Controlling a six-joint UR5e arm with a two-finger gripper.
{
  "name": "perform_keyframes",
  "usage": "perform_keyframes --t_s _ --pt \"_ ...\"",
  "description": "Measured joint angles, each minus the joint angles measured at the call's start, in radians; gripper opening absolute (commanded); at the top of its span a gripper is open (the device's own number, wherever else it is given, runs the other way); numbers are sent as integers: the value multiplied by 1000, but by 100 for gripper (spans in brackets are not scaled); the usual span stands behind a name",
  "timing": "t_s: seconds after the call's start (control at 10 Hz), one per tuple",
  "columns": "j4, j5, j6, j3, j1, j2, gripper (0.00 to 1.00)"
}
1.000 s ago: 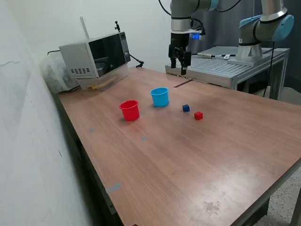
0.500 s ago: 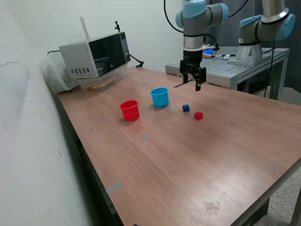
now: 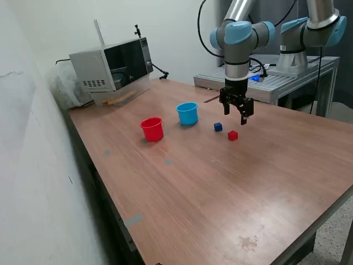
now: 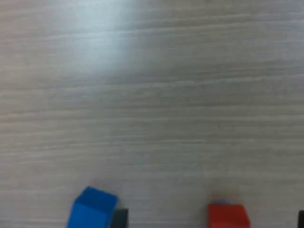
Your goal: Place red objects in the red bin, and blue objects in the blue bin.
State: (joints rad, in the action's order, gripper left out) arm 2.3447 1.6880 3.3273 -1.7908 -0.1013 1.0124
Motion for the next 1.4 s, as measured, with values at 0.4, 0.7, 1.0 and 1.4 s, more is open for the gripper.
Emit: perform_keyframes --t_s 0.4,0.7,1.0,1.4 --pt "17 0 15 18 -59 -27 100" --pt "21 0 19 31 -75 -32 100" --pt "22 0 20 49 -64 -39 100" --pt "21 -1 19 68 -49 -62 100"
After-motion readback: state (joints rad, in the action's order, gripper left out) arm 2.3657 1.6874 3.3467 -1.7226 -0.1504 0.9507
